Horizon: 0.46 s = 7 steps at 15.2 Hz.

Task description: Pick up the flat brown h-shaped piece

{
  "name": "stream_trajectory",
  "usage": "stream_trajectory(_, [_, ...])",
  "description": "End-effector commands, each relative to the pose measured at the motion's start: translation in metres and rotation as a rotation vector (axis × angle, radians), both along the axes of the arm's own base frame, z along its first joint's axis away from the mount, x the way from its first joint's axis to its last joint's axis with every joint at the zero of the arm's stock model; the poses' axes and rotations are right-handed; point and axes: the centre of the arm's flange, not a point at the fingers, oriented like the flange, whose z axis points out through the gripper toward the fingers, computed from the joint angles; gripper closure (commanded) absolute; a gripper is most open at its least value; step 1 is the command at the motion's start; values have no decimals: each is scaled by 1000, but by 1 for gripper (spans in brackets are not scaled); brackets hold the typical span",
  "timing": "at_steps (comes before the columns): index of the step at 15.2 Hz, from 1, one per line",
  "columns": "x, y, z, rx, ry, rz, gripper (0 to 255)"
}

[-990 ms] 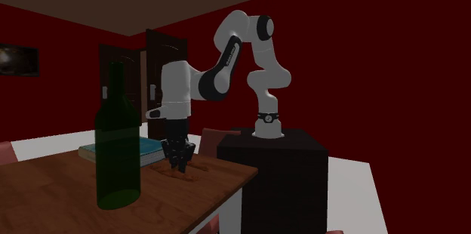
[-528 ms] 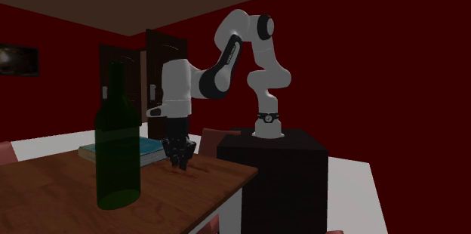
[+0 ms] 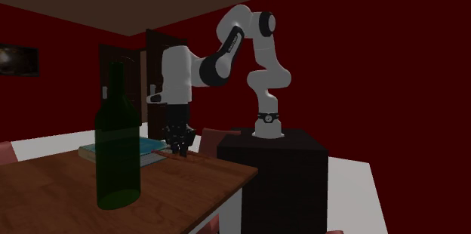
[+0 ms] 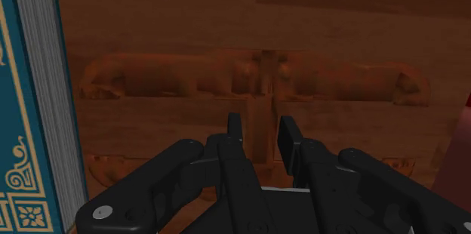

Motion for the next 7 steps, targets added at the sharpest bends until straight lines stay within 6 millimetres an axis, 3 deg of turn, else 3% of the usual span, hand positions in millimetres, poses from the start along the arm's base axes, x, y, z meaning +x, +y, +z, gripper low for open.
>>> stream_trajectory(1, [1, -1, 10, 0, 0, 0, 255])
stream_trajectory(5, [1, -1, 31, 0, 0, 0, 255])
stream_trajectory(7, [1, -1, 32, 0, 0, 0, 255])
